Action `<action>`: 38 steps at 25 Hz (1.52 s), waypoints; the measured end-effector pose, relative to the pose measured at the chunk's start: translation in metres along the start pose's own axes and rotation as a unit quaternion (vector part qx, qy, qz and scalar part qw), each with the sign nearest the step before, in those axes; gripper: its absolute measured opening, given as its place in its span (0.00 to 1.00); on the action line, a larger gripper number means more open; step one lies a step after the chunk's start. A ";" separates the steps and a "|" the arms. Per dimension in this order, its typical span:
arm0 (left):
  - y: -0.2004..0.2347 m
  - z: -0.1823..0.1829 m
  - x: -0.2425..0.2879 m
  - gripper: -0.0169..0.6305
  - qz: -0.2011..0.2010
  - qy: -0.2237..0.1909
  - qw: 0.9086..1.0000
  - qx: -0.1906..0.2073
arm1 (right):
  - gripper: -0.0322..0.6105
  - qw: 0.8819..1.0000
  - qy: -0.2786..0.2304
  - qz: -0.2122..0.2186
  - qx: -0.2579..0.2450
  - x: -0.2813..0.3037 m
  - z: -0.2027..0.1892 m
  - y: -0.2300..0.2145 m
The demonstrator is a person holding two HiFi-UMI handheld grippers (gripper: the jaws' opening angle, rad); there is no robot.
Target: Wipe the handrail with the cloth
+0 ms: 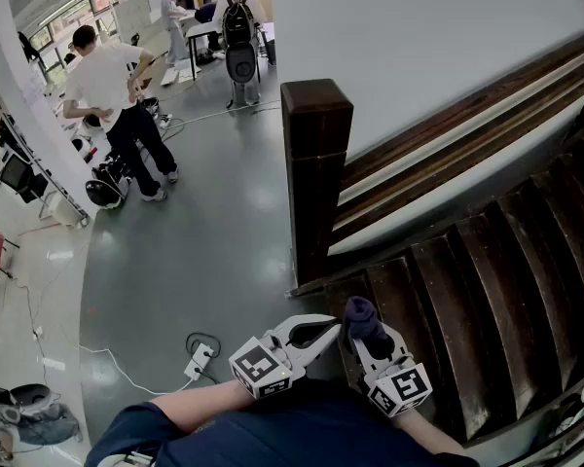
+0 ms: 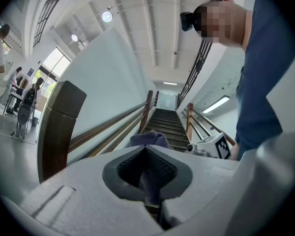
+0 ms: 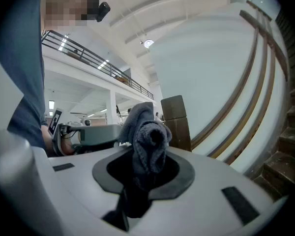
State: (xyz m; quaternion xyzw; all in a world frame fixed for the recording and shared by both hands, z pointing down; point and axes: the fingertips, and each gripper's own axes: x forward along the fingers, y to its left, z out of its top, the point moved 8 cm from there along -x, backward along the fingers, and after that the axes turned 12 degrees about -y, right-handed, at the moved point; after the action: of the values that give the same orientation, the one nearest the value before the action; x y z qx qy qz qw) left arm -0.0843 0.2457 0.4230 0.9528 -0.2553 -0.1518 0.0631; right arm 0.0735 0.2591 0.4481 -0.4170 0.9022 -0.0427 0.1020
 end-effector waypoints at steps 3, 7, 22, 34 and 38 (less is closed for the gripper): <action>0.001 -0.001 0.005 0.03 0.001 -0.001 1.000 0.005 | 0.19 1.000 0.002 0.003 -0.001 0.000 0.003 -0.005; 0.004 -0.003 0.014 0.03 0.003 -0.002 1.000 0.007 | 0.19 1.000 0.000 0.006 0.002 0.002 0.004 -0.015; 0.003 -0.021 0.061 0.03 0.032 0.005 0.999 0.003 | 0.19 1.000 -0.002 0.026 0.011 -0.008 0.006 -0.069; 0.108 -0.020 0.095 0.03 -0.004 -0.001 1.000 -0.006 | 0.19 1.000 0.012 -0.014 0.003 0.077 -0.009 -0.112; 0.177 0.001 0.113 0.03 -0.046 -0.005 0.999 -0.012 | 0.19 0.999 0.007 -0.047 -0.016 0.139 -0.007 -0.125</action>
State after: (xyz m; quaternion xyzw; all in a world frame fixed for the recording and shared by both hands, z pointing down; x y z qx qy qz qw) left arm -0.0742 0.0363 0.4276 0.9619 -0.2099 -0.1620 0.0669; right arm 0.0770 0.0717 0.4542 -0.4602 0.8828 -0.0362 0.0874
